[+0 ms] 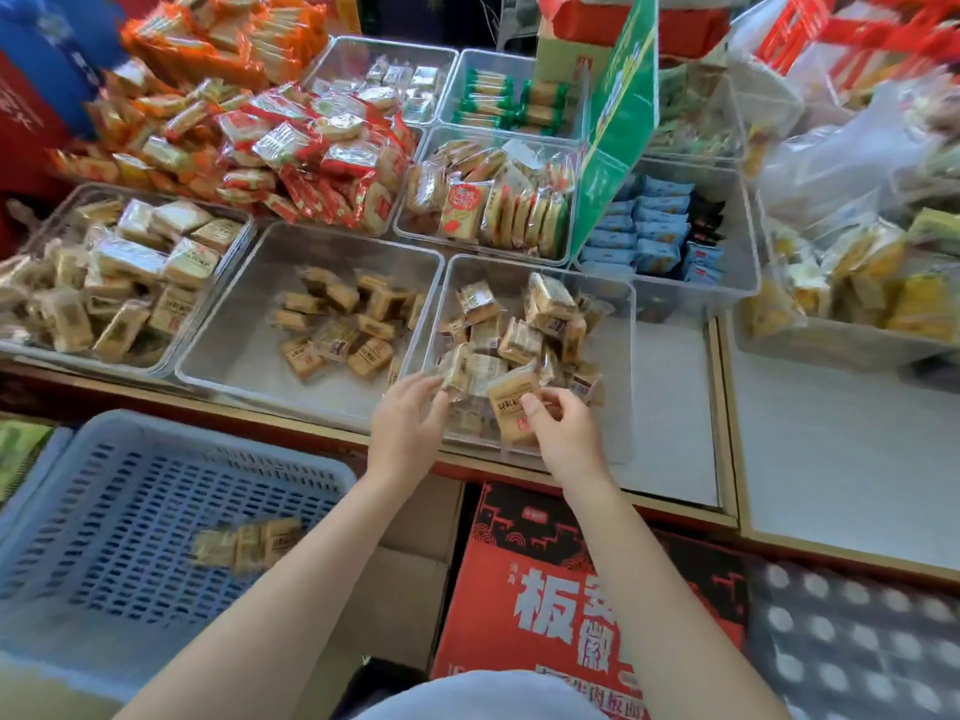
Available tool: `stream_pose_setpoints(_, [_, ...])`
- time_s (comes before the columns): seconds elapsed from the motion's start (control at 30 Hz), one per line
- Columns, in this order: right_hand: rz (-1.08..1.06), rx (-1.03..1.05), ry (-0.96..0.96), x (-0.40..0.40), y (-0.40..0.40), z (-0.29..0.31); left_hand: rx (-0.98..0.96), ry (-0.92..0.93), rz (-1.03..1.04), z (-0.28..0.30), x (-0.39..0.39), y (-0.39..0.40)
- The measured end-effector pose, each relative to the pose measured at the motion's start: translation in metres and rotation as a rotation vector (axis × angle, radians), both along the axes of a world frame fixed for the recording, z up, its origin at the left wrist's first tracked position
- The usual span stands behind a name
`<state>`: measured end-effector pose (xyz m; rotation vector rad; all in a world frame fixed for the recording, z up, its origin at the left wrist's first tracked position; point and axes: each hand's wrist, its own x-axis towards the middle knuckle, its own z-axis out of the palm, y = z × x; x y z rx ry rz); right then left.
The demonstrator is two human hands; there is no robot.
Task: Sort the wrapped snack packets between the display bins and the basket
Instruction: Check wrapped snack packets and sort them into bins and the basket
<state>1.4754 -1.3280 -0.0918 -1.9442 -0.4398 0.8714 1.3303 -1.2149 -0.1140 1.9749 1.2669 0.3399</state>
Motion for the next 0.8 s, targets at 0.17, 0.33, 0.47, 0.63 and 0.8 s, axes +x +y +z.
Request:
stream_pose_setpoints(0.17, [0.127,-0.108,-0.132,0.049,0.024,-0.027,0.196,0.321,-0.188,-0.041,0.017,0.021])
stream_pose_setpoints(0.33, [0.304,-0.402,-0.462,0.07,0.036,-0.049,0.189,0.491,-0.274,-0.059,0.018,0.025])
stream_pose_setpoints(0.47, [0.332,-0.356,-0.526,0.074,0.054,-0.06,0.184,0.515,-0.306,-0.059,0.016,0.025])
stream_pose_setpoints(0.63, [0.41,-0.363,-0.559,0.074,0.049,-0.069,0.191,0.505,-0.306,-0.06,0.016,0.026])
stream_pose_setpoints(0.8, [0.48,-0.392,-0.729,0.068,0.028,-0.068,0.165,0.486,-0.295,-0.058,0.017,0.025])
